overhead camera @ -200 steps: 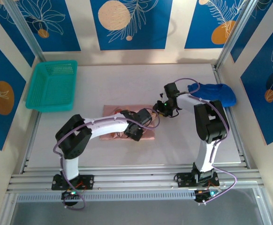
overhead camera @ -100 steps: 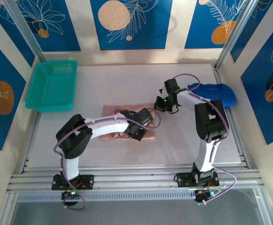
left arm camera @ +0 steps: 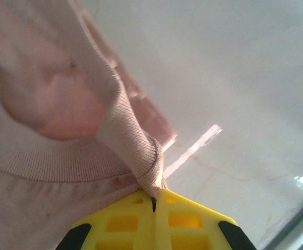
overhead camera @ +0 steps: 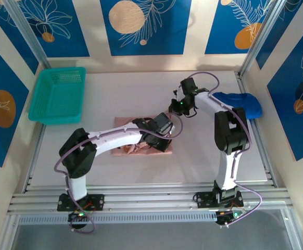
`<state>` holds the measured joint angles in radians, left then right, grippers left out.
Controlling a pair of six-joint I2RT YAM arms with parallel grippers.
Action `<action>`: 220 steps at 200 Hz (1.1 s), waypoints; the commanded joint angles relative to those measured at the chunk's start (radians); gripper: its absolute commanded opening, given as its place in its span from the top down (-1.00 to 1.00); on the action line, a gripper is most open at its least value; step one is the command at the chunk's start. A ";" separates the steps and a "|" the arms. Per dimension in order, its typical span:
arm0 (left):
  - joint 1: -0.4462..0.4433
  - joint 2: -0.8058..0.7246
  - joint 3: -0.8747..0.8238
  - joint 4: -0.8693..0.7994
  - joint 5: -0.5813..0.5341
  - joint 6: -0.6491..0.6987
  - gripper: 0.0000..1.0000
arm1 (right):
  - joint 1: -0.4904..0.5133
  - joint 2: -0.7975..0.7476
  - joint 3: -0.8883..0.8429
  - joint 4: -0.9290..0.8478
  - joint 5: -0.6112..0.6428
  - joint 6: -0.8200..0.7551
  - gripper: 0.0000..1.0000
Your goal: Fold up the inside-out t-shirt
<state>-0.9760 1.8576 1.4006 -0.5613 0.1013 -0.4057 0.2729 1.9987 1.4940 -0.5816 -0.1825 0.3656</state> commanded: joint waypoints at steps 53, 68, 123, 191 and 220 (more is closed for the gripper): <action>-0.041 0.174 0.200 0.046 0.092 -0.051 0.60 | -0.010 0.119 0.158 -0.141 -0.028 -0.084 0.67; -0.041 0.186 0.222 0.020 0.079 -0.044 0.33 | -0.019 0.121 0.180 -0.163 -0.032 -0.092 0.49; -0.022 -0.047 0.081 -0.003 0.085 0.044 -0.11 | -0.066 -0.053 0.079 -0.170 -0.036 -0.081 0.11; 0.380 -0.336 -0.353 0.067 0.101 -0.090 -0.11 | 0.089 -0.385 -0.419 0.052 -0.214 0.116 0.28; 0.444 -0.280 -0.376 0.063 0.064 -0.057 -0.11 | 0.182 -0.346 -0.503 0.114 -0.189 0.194 0.37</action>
<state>-0.5499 1.5402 1.0512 -0.4976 0.1703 -0.4709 0.4065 1.6196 1.0554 -0.5392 -0.3332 0.4568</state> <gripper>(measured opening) 0.554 0.331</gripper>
